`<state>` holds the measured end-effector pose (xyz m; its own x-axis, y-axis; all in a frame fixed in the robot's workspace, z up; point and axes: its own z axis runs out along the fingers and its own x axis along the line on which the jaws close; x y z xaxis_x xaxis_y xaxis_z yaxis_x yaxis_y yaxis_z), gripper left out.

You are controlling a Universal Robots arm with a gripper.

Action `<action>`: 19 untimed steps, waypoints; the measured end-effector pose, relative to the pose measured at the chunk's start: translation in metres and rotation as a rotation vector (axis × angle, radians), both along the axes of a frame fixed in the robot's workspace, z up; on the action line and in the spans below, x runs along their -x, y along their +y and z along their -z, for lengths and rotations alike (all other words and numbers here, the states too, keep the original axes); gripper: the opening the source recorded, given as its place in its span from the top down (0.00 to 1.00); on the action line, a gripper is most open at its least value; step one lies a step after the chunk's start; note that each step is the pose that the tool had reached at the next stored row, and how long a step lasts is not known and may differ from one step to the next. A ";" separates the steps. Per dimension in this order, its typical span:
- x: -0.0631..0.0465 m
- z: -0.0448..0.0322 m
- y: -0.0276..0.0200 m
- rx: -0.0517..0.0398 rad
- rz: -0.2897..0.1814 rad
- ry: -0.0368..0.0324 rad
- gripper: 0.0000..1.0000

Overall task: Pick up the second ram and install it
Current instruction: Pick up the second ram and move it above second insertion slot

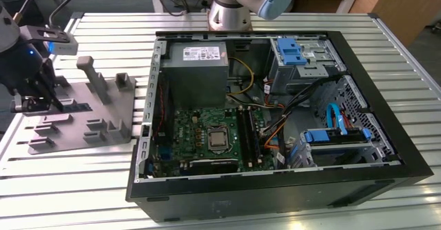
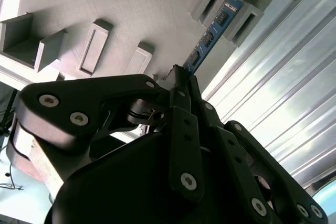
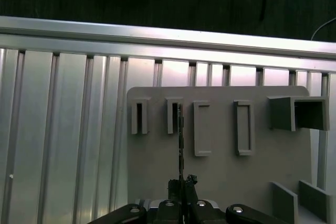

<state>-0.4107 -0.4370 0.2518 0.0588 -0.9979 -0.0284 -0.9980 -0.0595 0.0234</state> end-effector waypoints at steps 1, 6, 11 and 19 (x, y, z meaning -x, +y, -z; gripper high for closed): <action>0.000 -0.0015 0.0000 -0.0001 0.000 0.0000 0.86; 0.000 -0.0092 0.0000 -0.0002 0.000 0.0000 0.86; 0.000 -0.0163 0.0000 -0.0003 0.000 0.0000 0.86; 0.000 -0.0313 0.0000 -0.0005 0.000 0.0000 0.86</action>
<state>-0.4107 -0.4370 0.2831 0.0588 -0.9979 -0.0288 -0.9980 -0.0595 0.0233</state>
